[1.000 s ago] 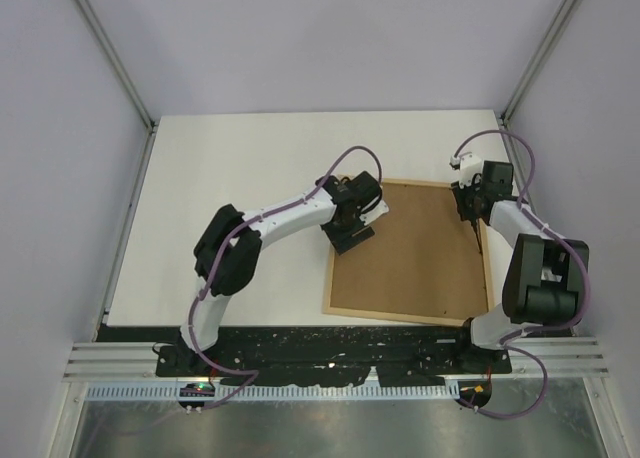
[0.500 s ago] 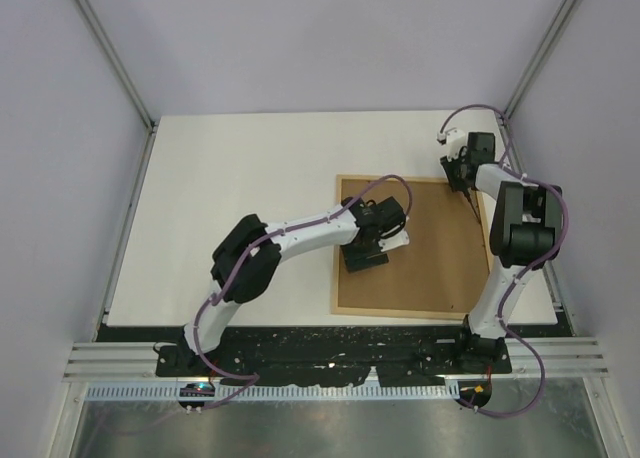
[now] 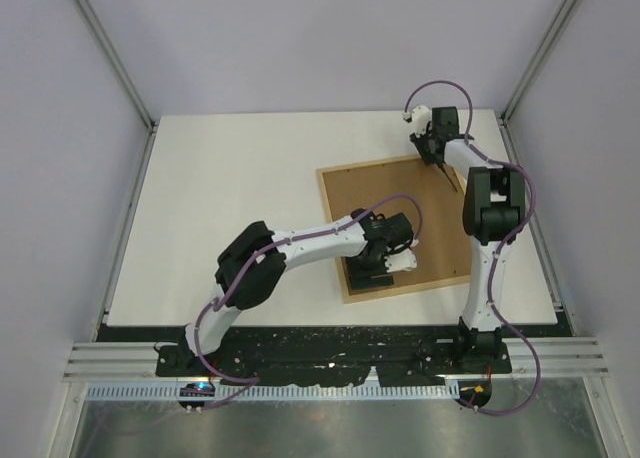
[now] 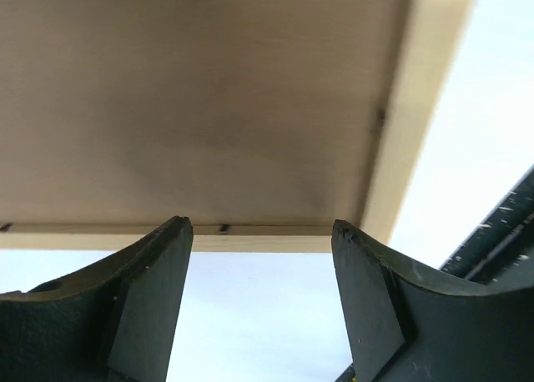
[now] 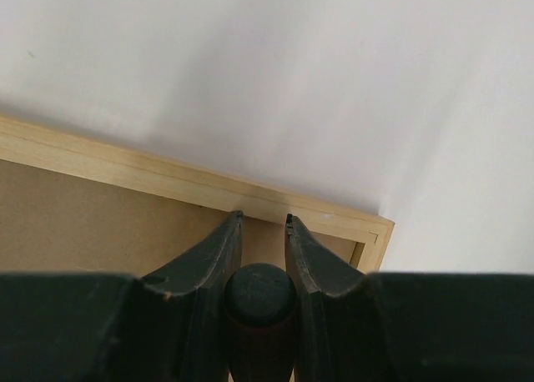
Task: Take the photo out of the frame
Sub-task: Adjust the photo frame at the center of the board.
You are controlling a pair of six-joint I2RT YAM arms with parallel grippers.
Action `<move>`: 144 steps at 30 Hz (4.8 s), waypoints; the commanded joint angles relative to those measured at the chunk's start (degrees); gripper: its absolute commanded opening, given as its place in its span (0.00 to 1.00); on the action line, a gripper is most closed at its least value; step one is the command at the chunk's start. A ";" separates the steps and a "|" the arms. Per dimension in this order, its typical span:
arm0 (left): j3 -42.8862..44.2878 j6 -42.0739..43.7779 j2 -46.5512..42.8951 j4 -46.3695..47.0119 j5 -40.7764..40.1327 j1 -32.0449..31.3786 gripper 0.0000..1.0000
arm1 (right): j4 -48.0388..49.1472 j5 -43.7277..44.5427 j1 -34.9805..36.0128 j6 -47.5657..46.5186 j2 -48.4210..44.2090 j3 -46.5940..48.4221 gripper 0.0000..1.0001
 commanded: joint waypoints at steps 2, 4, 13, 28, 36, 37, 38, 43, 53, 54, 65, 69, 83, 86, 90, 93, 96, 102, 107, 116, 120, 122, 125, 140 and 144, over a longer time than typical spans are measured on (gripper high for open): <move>-1.08 1.62 -2.27 -3.28 7.73 -2.41 0.71 | -3.81 -2.28 6.03 0.80 6.61 9.94 0.08; -1.25 1.62 -2.45 -3.90 9.31 -2.76 0.71 | -5.40 -3.33 7.78 1.07 8.54 13.54 0.08; 1.99 0.13 -1.05 -4.60 17.04 -3.11 0.71 | -10.32 -8.44 17.45 1.77 12.69 23.66 0.08; -0.90 -4.71 -19.32 7.17 10.74 13.31 0.74 | -16.20 -5.89 13.52 0.63 -17.51 11.38 0.08; 9.01 -5.76 -13.19 7.18 -4.91 23.24 0.87 | -16.92 -3.69 4.12 -4.64 -36.07 -12.79 0.08; 11.90 -6.11 -10.91 6.22 -6.05 24.30 0.89 | -16.92 -3.78 3.41 -4.99 -37.22 -17.08 0.08; 14.89 -6.46 -8.62 5.25 -7.11 25.44 0.91 | -16.74 -3.78 1.84 -6.04 -39.59 -19.03 0.08; 28.17 -5.50 2.28 1.47 -9.23 29.31 1.00 | -16.65 -3.69 -4.23 -10.69 -47.50 -32.82 0.08; 34.79 -7.34 10.29 -0.04 9.74 35.99 1.00 | -20.69 -2.02 -8.81 -18.79 -56.39 -45.24 0.08; 34.52 -8.13 10.47 0.14 10.63 36.43 1.00 | -21.83 -2.02 -8.90 -19.32 -56.83 -45.94 0.08; 31.80 -16.83 13.72 -0.21 21.00 37.49 1.00 | -18.50 1.93 -8.90 -20.99 -49.99 -50.08 0.08; 25.05 -16.84 11.53 0.40 20.31 36.00 1.00 | -17.09 4.04 -8.99 -20.29 -46.21 -49.55 0.08; 12.29 -18.95 6.70 2.25 22.85 32.13 1.00 | -10.78 6.15 -8.90 -17.22 -39.71 -49.12 0.08; 8.96 -18.42 4.94 2.34 22.77 30.90 1.00 | -7.51 7.20 -8.99 -15.63 -37.33 -47.71 0.08; 2.98 -17.63 2.74 2.34 23.11 28.53 1.00 | -4.53 7.56 -8.90 -13.35 -33.64 -45.07 0.08; -1.15 -17.45 0.98 2.52 24.34 27.04 1.00 | -2.60 8.00 -8.90 -11.94 -30.74 -42.71 0.08; -4.76 -17.45 -0.86 2.78 25.66 25.02 1.00 | -1.97 7.38 -8.73 -10.80 -28.37 -40.16 0.08; -8.46 -15.52 -1.48 2.43 30.05 20.27 1.00 | -2.41 6.86 -5.57 -8.34 -22.48 -33.21 0.08; -8.72 -14.47 -1.83 1.11 33.22 16.58 1.00 | -2.94 7.38 -1.43 -6.41 -17.82 -26.80 0.08; -6.53 -14.73 -1.83 1.02 37.97 12.97 1.00 | -3.73 9.84 2.96 -2.98 -11.31 -15.55 0.08; -6.35 -15.34 -2.36 1.72 38.84 12.79 1.00 | -4.35 9.76 3.66 -2.71 -11.66 -14.31 0.08; -6.61 -16.04 -2.71 2.25 40.16 12.62 1.00 | -4.43 9.32 4.01 -2.62 -11.83 -14.22 0.08; -6.53 -16.40 -2.28 2.34 40.96 11.74 1.00 | -4.87 9.14 4.89 -2.54 -11.84 -13.87 0.08; -6.09 -18.25 -3.58 5.41 37.63 9.62 1.00 | -5.05 11.33 8.06 -2.27 -13.59 -14.22 0.08; -5.65 -17.46 -8.15 4.72 34.11 13.40 1.00 | -4.79 12.30 7.18 -2.01 -19.81 -16.06 0.08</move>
